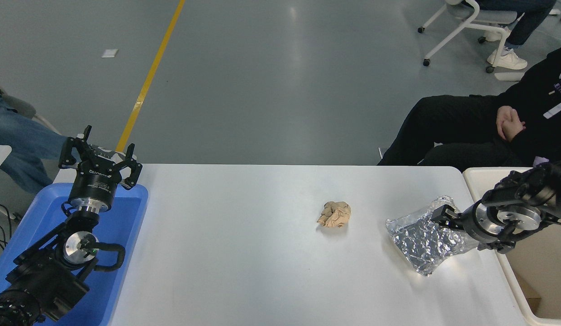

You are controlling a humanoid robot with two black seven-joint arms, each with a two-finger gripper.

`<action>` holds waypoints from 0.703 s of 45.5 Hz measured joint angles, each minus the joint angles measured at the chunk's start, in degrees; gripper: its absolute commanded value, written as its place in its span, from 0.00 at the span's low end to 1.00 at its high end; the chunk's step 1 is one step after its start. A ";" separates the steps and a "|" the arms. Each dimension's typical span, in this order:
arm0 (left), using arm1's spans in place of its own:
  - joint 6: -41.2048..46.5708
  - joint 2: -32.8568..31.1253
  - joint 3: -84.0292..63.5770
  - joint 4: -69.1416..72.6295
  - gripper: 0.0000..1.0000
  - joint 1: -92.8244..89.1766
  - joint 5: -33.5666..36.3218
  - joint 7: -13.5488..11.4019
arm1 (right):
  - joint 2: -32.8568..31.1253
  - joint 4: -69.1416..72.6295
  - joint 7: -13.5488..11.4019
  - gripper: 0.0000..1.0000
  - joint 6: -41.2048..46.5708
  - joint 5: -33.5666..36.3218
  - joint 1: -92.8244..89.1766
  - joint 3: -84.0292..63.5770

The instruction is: Pick up foil plate and place in dustbin

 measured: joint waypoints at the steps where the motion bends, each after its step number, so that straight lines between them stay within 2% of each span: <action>1: 0.00 0.00 0.00 0.00 0.99 0.00 0.00 0.00 | -0.01 -0.19 0.00 1.00 -0.06 0.08 -0.37 0.16; 23: 0.00 0.00 -0.06 0.00 0.99 0.00 -0.02 0.00 | -0.03 -4.69 -0.06 1.00 -0.68 2.42 -8.15 7.06; 28: 0.00 0.00 -0.06 0.00 0.99 0.00 -0.01 0.00 | -0.03 -5.97 -0.08 0.89 -0.73 3.90 -9.47 8.64; 29: 0.00 0.00 -0.06 0.00 0.99 0.00 -0.01 0.00 | -0.03 -6.22 -0.09 0.85 -0.76 4.12 -9.64 8.83; 32: 0.00 0.00 -0.07 0.00 0.99 0.00 -0.01 0.00 | -0.03 -6.88 -0.15 0.59 -0.79 4.75 -10.22 9.38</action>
